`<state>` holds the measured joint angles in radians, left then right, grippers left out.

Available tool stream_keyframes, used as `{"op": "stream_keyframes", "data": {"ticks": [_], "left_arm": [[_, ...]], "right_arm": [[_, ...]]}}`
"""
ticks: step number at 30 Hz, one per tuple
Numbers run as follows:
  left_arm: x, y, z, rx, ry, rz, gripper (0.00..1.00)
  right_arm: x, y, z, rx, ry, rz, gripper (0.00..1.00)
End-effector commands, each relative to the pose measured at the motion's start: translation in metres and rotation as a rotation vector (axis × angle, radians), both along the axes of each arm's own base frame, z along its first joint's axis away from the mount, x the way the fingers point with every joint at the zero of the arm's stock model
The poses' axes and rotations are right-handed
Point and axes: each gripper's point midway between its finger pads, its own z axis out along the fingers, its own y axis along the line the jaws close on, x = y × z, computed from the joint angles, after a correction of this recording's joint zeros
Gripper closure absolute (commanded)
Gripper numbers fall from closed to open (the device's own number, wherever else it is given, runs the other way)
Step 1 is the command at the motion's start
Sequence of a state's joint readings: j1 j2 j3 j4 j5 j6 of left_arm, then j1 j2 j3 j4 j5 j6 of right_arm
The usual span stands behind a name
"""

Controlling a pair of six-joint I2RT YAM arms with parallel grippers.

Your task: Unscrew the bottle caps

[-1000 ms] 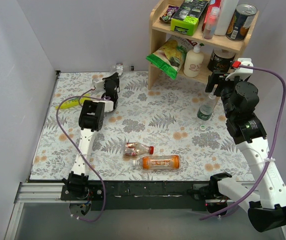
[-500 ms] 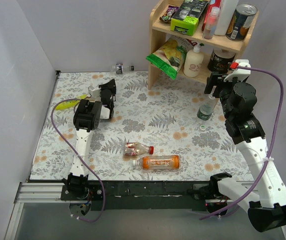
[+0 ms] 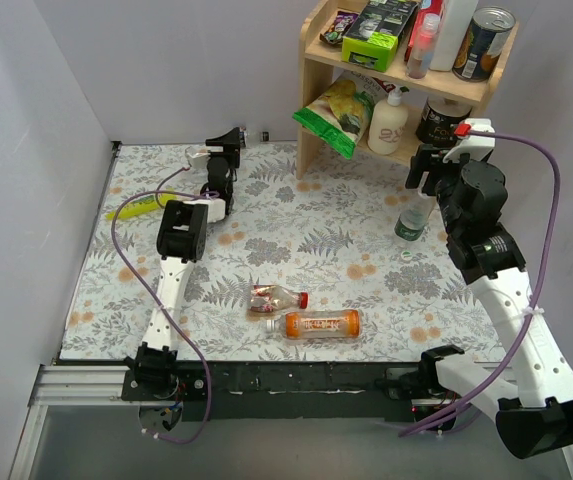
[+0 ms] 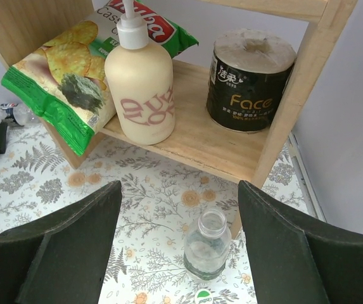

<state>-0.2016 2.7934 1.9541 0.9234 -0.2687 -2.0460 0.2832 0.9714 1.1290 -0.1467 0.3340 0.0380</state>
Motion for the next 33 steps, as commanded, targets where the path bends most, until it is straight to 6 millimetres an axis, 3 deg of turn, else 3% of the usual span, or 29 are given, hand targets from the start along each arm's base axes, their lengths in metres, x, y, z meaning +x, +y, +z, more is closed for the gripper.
{"op": "stream_keyframes", "data": {"ticks": [1, 14, 15, 18, 29, 33], "left_arm": [[-0.008, -0.009, -0.103, -0.275, 0.292, -0.006, 0.26], [-0.007, -0.022, -0.129, -0.248, 0.442, 0.004, 0.38], [-0.009, -0.023, -0.14, -0.241, 0.48, 0.008, 0.4], [-0.005, -0.026, -0.139, -0.24, 0.496, 0.002, 0.44], [-0.008, -0.026, -0.147, -0.241, 0.519, -0.005, 0.75], [-0.01, -0.027, -0.146, -0.243, 0.504, -0.014, 0.92]], "right_arm": [[0.006, 0.0, 0.009, 0.013, -0.05, -0.004, 0.2], [0.007, -0.003, 0.004, 0.002, -0.046, -0.023, 0.2], [0.007, -0.003, 0.005, 0.0, -0.049, -0.023, 0.2], [0.006, -0.004, 0.005, 0.0, -0.05, -0.026, 0.2], [0.005, -0.006, 0.003, -0.005, -0.053, -0.038, 0.2], [0.006, -0.007, 0.002, -0.008, -0.049, -0.041, 0.2]]}}
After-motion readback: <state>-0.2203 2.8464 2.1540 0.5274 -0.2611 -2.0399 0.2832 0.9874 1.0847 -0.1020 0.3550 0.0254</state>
